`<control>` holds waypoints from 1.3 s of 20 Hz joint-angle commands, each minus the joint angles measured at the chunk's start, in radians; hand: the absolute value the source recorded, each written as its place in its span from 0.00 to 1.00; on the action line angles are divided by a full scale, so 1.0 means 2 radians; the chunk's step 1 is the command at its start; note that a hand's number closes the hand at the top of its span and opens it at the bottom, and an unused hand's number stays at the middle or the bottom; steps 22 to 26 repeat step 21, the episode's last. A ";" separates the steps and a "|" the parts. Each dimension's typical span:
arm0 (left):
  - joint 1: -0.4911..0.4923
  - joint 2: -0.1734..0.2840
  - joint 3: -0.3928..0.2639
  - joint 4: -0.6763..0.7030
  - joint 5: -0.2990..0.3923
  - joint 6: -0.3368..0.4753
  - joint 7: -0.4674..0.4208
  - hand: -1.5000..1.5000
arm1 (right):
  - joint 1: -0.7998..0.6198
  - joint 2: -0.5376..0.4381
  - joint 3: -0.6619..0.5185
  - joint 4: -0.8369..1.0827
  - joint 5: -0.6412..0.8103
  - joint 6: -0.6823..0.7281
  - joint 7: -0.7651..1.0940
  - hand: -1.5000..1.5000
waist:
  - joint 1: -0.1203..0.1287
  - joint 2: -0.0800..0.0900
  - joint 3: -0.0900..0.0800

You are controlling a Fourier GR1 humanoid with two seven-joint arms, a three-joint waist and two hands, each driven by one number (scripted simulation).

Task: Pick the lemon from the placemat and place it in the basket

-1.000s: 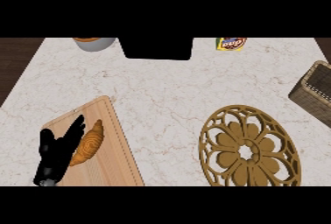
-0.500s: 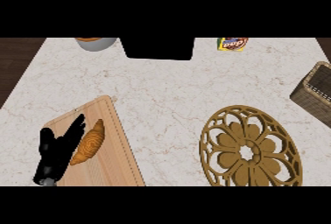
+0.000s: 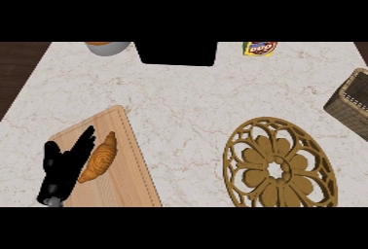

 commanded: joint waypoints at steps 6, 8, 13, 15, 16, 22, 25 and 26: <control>-0.007 -0.021 -0.012 0.026 -0.010 0.012 0.028 0.50 | -0.076 0.016 0.019 0.123 0.096 -0.005 -0.126 0.00 | -0.002 0.003 -0.004; 0.011 -0.015 -0.005 0.052 -0.010 -0.001 -0.011 0.50 | -0.114 -0.008 0.004 0.146 0.071 0.034 -0.086 0.00 | 0.000 0.004 -0.005; 0.011 -0.013 -0.006 0.026 -0.011 0.005 0.017 0.50 | -0.149 -0.016 -0.015 0.211 0.062 0.047 -0.067 0.00 | 0.003 0.005 -0.004; 0.003 -0.005 -0.004 0.022 -0.008 -0.004 0.018 0.50 | -0.142 -0.010 -0.022 0.244 0.057 0.053 -0.065 0.00 | 0.000 0.005 -0.003; 0.024 -0.015 -0.010 0.017 -0.013 0.004 0.010 0.50 | -0.142 -0.020 -0.021 0.247 0.067 0.046 -0.071 0.00 | -0.001 0.004 -0.003; 0.005 -0.004 0.003 0.022 0.001 -0.011 0.013 0.50 | -0.155 -0.052 -0.033 0.283 0.063 0.055 -0.053 0.00 | 0.007 0.011 -0.002; 0.005 -0.004 0.003 0.022 0.001 -0.011 0.013 0.50 | -0.155 -0.052 -0.033 0.283 0.063 0.055 -0.053 0.00 | 0.007 0.011 -0.002; 0.005 -0.004 0.003 0.022 0.001 -0.011 0.013 0.50 | -0.155 -0.052 -0.033 0.283 0.063 0.055 -0.053 0.00 | 0.007 0.011 -0.002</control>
